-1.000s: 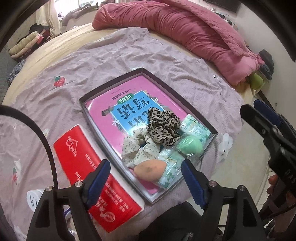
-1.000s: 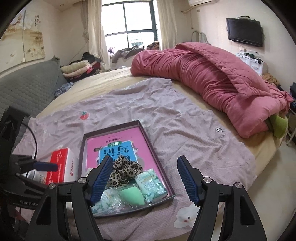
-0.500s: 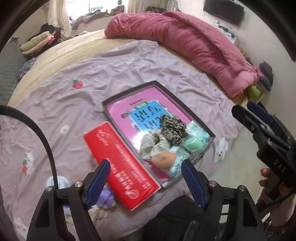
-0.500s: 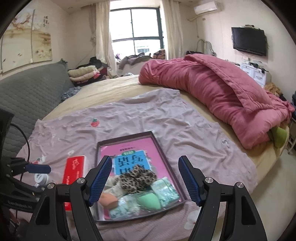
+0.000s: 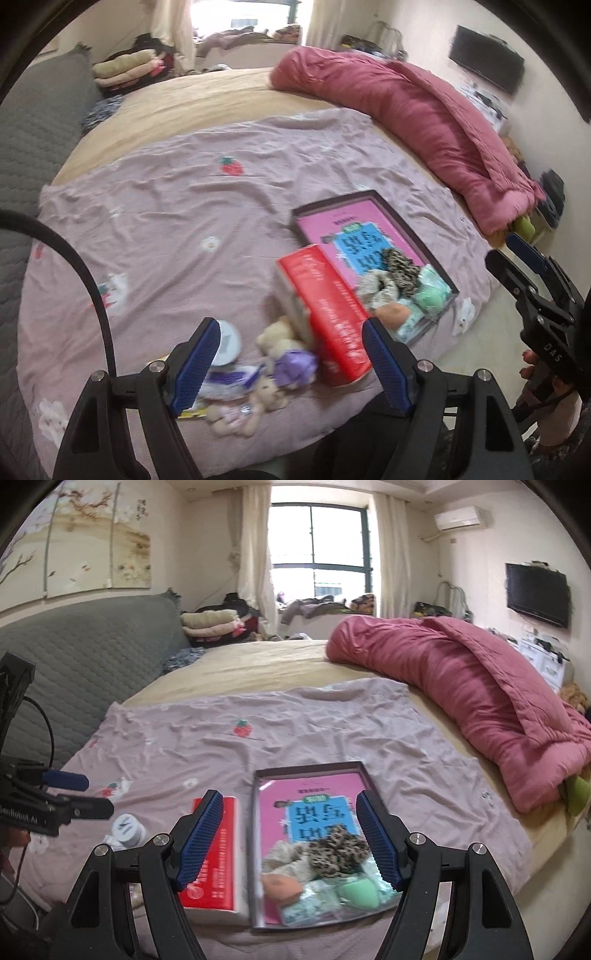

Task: Organize soft objects
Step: 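Move both open tools back toward the remaining items beside the tray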

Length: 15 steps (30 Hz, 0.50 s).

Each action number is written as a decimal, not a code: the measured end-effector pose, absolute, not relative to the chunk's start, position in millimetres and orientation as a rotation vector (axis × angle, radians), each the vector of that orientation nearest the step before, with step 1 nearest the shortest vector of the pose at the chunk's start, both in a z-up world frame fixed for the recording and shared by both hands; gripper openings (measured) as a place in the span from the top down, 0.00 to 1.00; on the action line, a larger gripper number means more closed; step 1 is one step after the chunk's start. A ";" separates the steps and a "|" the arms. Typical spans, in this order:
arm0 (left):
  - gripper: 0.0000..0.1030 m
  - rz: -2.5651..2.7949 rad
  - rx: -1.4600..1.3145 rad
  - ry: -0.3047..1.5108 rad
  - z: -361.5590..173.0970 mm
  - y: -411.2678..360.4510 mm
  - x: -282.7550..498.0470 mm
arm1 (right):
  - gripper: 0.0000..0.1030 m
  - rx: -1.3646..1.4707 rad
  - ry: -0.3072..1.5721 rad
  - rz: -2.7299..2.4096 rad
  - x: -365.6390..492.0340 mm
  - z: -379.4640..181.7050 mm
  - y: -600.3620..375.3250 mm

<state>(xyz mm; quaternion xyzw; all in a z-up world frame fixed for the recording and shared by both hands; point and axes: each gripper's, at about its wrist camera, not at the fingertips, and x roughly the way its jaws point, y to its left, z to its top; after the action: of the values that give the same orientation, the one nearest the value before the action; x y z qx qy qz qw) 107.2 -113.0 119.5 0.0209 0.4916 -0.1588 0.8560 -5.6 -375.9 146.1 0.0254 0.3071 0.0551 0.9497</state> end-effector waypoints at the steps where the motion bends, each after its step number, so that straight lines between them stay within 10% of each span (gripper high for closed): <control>1: 0.23 -0.324 0.037 1.031 120.4 -104.9 105.8 | 0.27 0.047 0.623 0.125 -5.5 147.4 -370.3; 15: 0.23 -0.238 -0.040 1.056 102.3 -25.5 76.5 | 0.27 -0.067 0.614 0.286 -15.1 156.4 -297.2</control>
<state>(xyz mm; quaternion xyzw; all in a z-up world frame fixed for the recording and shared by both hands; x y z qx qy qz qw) 76.5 -25.5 102.3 -0.0192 0.5026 -0.1133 0.8569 -15.1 -297.2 156.4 -0.0330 0.3010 0.1405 0.9426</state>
